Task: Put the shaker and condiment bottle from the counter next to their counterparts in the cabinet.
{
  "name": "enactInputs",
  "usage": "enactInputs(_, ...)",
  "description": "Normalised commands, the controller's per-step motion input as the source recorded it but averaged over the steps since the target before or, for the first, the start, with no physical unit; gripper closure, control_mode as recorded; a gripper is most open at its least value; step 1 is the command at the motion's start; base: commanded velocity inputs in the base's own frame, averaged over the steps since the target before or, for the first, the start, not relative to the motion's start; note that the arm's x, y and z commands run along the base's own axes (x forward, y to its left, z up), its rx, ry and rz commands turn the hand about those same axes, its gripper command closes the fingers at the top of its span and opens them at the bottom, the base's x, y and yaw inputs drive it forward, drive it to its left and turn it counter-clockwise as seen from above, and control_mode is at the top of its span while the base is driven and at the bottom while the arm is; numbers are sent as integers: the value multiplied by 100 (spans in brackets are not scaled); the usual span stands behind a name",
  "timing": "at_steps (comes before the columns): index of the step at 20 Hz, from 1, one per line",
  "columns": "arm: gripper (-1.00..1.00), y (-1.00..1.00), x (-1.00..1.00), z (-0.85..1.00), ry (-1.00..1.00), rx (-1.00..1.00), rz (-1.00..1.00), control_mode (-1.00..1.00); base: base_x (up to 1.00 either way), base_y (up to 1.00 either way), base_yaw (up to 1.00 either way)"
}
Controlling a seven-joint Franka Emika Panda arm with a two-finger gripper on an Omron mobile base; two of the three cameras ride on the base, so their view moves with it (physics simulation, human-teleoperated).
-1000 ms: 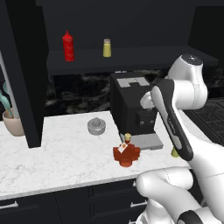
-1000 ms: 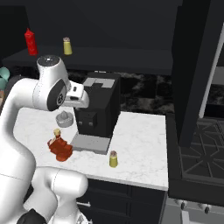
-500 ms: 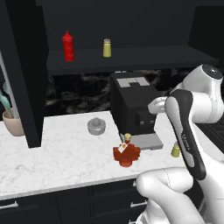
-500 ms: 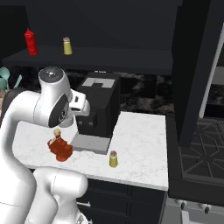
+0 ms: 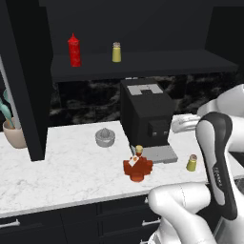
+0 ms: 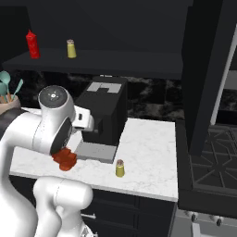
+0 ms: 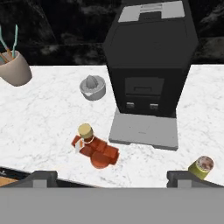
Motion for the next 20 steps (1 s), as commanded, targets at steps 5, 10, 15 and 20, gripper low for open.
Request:
enactInputs(5,-100,0,-20,-3,-5,0,17,-100,0,0,0)
enactInputs(10,-100,0,-1,-5,0,-3,25,-100,0,0,0)
enactInputs(15,-100,0,0,-3,0,-7,29,-100,0,0,0)
enactInputs(20,-100,0,-3,-1,-13,-10,30,-100,0,0,0)
